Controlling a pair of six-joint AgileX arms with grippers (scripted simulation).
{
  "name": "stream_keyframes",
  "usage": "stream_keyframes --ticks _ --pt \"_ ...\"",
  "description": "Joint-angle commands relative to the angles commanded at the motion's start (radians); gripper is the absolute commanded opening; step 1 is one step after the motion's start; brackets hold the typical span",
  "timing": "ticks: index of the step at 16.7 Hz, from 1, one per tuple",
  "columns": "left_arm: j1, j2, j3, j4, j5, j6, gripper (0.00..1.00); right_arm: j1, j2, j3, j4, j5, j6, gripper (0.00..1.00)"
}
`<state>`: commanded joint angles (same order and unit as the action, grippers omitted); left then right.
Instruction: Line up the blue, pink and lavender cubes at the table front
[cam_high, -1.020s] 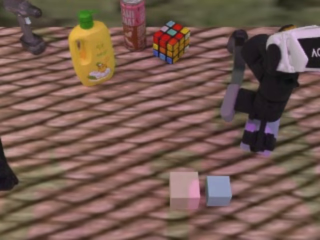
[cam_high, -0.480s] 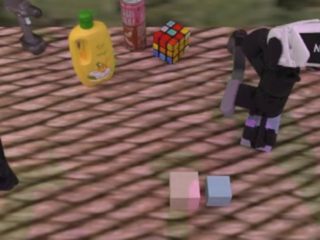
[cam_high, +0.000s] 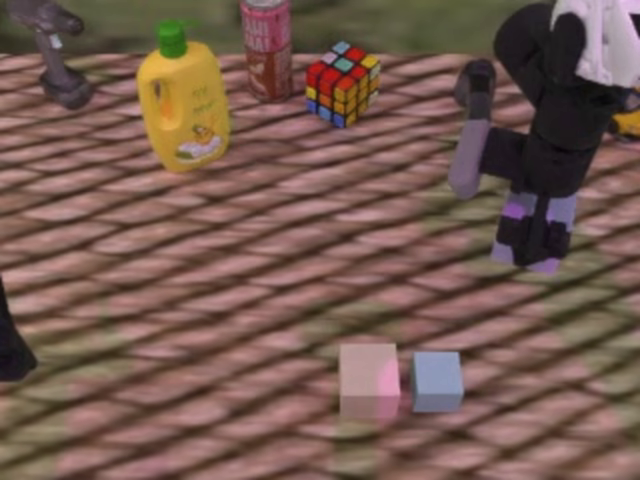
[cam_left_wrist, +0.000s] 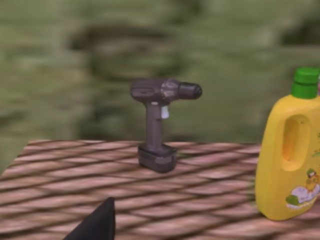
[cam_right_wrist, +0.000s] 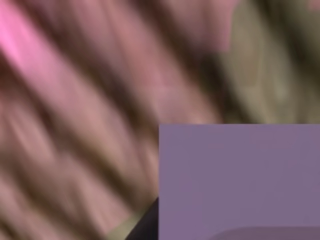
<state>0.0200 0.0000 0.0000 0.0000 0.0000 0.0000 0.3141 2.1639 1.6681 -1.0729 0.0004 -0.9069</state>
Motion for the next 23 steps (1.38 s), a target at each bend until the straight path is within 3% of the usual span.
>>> stream_keyframes --ticks 3,6,17,23 --pt "0.0 0.0 0.0 0.0 0.0 0.0 1.0 -0.003 0.005 0.0 0.001 0.0 0.003 0.0" --pt "0.0 0.0 0.0 0.0 0.0 0.0 1.0 0.065 0.039 0.067 -0.03 0.001 0.034 0.0" --pt "0.0 0.0 0.0 0.0 0.0 0.0 1.0 0.636 0.28 0.547 -0.269 0.003 0.315 0.0" --pt "0.0 0.0 0.0 0.0 0.0 0.0 1.0 0.675 0.292 0.584 -0.286 0.003 0.342 0.0"
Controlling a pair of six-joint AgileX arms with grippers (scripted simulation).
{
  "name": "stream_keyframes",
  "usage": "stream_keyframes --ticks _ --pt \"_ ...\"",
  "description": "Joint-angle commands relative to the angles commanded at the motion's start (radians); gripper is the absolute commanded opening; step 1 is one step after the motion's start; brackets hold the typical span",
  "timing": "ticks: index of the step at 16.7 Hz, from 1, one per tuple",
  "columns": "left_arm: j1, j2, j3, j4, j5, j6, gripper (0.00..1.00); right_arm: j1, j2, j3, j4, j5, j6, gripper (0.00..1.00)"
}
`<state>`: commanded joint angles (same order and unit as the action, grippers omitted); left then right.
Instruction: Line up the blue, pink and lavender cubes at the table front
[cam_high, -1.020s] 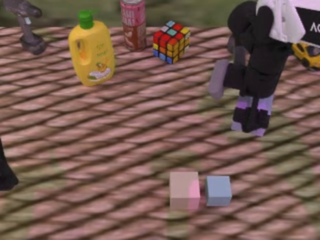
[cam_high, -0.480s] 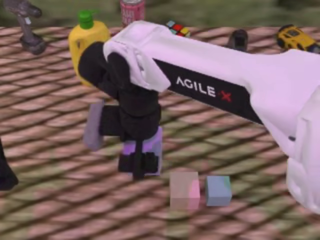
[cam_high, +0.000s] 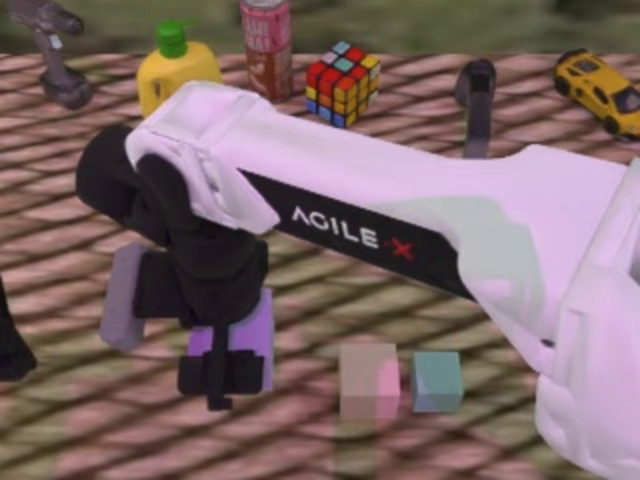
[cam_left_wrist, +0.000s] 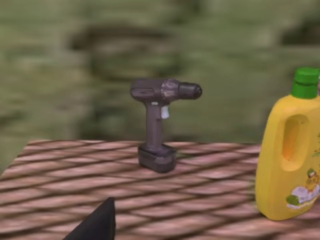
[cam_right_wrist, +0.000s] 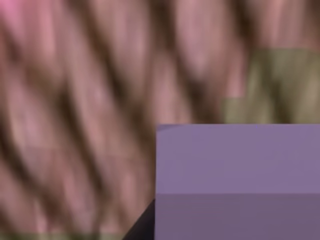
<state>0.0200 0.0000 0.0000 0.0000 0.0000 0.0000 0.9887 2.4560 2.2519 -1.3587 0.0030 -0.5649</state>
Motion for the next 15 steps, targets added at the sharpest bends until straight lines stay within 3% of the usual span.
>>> stream_keyframes --ticks 8,13,15 --pt "0.0 0.0 0.0 0.0 0.0 0.0 1.0 0.002 0.025 -0.204 0.232 0.002 0.002 0.0" --pt "0.0 0.0 0.0 0.0 0.0 0.0 1.0 0.004 0.032 -0.225 0.254 0.002 0.001 0.0" --pt "0.0 0.0 0.0 0.0 0.0 0.0 1.0 0.004 0.032 -0.225 0.254 0.002 0.001 0.15"
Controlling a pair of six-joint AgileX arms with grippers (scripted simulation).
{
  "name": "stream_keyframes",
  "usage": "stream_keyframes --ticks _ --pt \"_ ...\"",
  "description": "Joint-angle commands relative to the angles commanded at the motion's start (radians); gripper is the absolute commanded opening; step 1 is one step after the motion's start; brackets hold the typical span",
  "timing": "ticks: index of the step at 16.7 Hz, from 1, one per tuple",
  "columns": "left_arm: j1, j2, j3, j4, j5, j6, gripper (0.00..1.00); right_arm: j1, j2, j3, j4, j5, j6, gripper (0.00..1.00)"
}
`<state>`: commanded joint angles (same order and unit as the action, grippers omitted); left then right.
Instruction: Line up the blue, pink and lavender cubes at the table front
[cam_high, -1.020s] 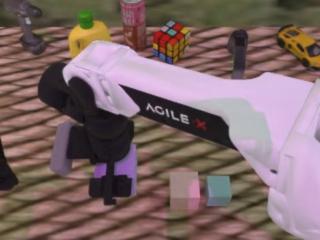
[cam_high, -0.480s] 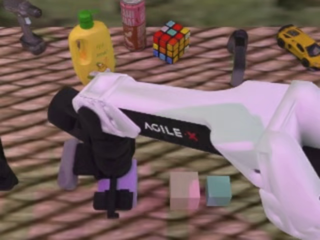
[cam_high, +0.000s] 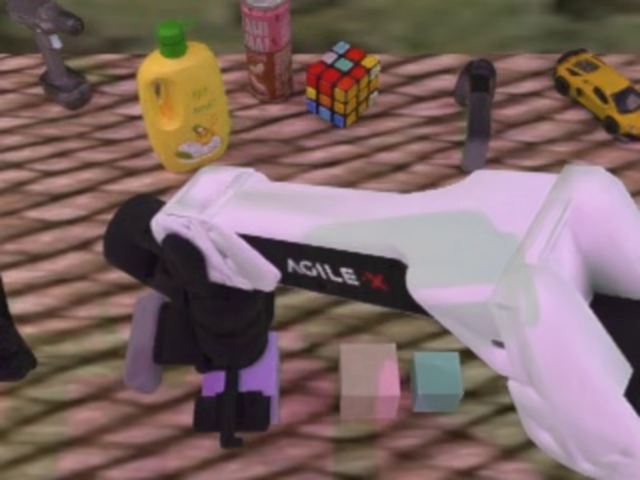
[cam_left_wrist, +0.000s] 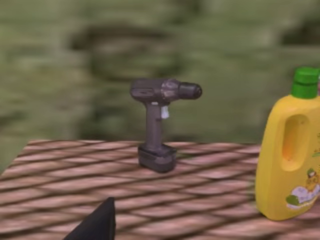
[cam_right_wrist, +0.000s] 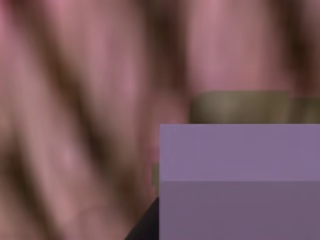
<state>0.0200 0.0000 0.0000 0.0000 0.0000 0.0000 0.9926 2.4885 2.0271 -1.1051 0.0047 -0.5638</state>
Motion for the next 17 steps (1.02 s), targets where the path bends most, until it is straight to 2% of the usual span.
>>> stream_keyframes --ticks 11,17 --pt "0.0 0.0 0.0 0.0 0.0 0.0 1.0 0.0 0.0 0.0 0.0 0.0 0.0 0.98" --pt "0.0 0.0 0.0 0.0 0.0 0.0 1.0 0.0 0.0 0.0 0.0 0.0 0.0 1.0"
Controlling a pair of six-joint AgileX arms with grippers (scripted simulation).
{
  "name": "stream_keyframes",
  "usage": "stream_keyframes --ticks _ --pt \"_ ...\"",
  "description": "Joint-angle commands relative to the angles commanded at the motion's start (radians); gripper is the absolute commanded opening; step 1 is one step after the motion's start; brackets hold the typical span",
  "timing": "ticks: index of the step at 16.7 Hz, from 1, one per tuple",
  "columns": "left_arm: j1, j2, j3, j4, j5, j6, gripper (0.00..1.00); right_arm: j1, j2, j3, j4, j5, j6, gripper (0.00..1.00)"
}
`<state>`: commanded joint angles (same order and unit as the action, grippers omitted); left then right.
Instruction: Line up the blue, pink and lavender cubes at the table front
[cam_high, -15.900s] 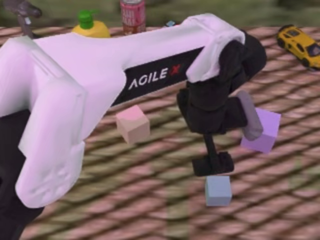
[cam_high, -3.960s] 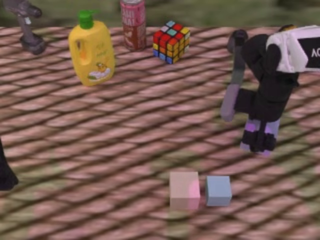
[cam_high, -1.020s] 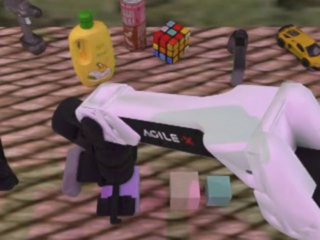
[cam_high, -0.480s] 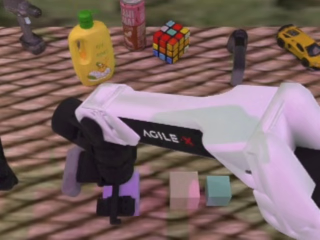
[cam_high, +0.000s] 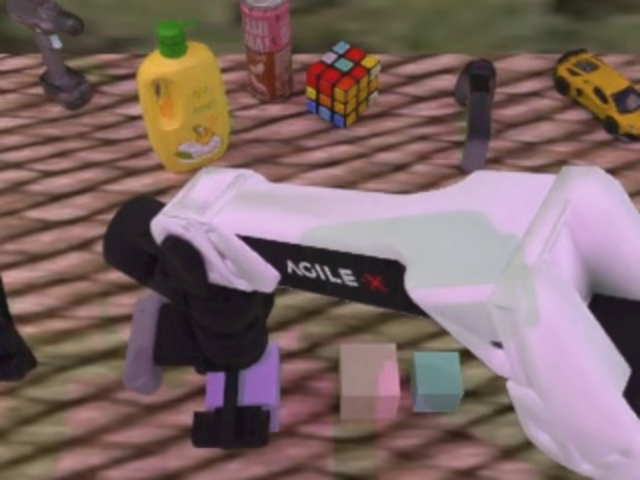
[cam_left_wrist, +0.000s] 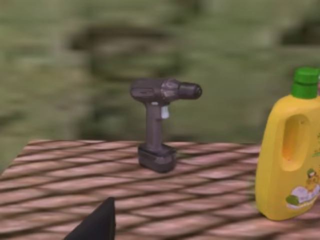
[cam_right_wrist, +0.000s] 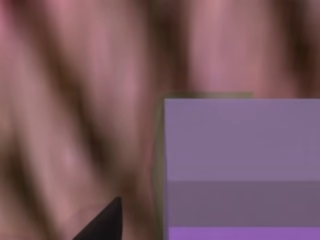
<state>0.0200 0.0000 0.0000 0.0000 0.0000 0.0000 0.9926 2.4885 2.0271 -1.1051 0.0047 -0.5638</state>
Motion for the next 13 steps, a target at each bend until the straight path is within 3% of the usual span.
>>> stream_keyframes --ticks 5,13 --pt "0.0 0.0 0.0 0.0 0.0 0.0 1.0 0.0 -0.002 0.017 -0.017 0.001 -0.001 1.0" --pt "0.0 0.0 0.0 0.0 0.0 0.0 1.0 0.007 -0.039 0.208 -0.247 -0.001 -0.002 1.0"
